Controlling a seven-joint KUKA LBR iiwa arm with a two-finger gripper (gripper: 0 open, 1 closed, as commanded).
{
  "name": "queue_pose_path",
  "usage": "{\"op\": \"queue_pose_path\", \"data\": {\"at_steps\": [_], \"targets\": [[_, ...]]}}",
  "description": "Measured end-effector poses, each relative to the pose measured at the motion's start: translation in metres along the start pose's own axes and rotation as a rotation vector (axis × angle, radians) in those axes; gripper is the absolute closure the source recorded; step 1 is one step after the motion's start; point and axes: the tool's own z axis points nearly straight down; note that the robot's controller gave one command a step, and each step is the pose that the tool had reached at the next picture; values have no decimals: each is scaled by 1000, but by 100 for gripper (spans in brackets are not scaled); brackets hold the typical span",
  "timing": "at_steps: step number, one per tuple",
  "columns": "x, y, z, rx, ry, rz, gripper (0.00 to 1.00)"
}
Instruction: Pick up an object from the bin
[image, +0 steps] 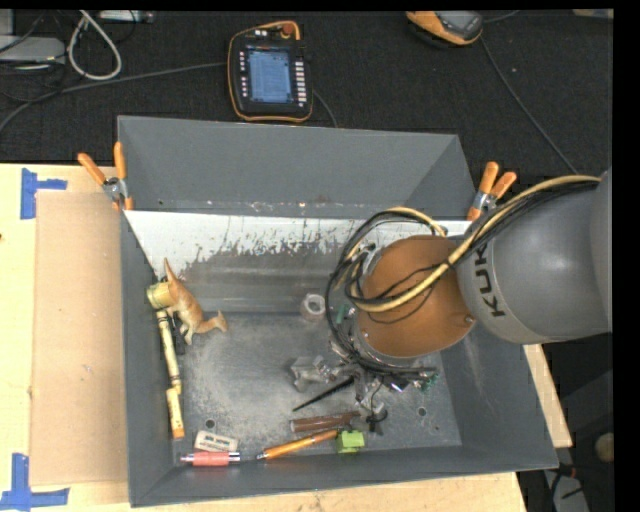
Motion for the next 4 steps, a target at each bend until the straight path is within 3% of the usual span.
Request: {"op": "queue_pose_path", "data": {"at_steps": [1,4], "targets": [[1,-63,-2,0,0,9,100],[1,-62,-13,-3,0,16,100]]}}
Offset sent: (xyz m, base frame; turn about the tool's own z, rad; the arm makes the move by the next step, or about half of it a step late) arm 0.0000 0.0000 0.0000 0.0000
